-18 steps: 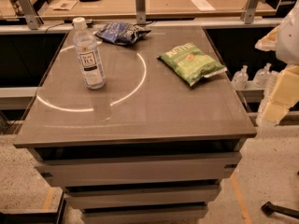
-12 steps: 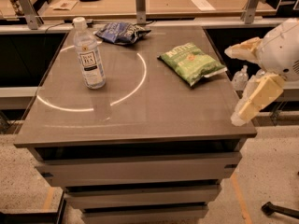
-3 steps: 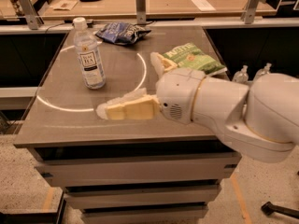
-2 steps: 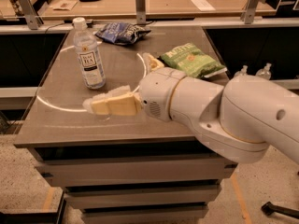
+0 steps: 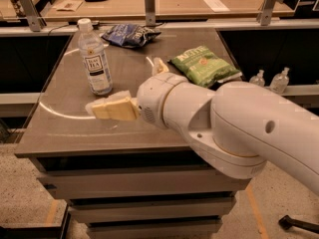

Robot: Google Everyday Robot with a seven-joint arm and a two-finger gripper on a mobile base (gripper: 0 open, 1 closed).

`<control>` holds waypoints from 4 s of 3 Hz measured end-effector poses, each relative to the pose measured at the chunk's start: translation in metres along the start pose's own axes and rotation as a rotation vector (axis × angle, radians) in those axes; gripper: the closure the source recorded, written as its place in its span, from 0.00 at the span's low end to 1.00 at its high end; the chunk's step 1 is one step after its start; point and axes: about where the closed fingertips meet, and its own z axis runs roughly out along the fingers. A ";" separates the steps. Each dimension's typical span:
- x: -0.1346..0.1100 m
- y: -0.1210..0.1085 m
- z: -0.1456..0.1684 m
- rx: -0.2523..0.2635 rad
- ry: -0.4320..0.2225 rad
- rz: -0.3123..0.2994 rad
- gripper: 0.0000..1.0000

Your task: Move blue plastic bottle near green rice chip bag

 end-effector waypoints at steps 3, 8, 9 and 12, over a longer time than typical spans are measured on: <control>-0.015 0.022 0.045 0.029 -0.046 0.102 0.00; 0.048 -0.028 0.146 0.277 0.015 0.097 0.00; 0.032 -0.027 0.168 0.215 -0.015 0.065 0.00; 0.012 -0.014 0.212 0.157 0.012 0.051 0.41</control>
Offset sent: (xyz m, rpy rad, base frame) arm 0.0224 0.0517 -0.0180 0.1920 0.0752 -0.0969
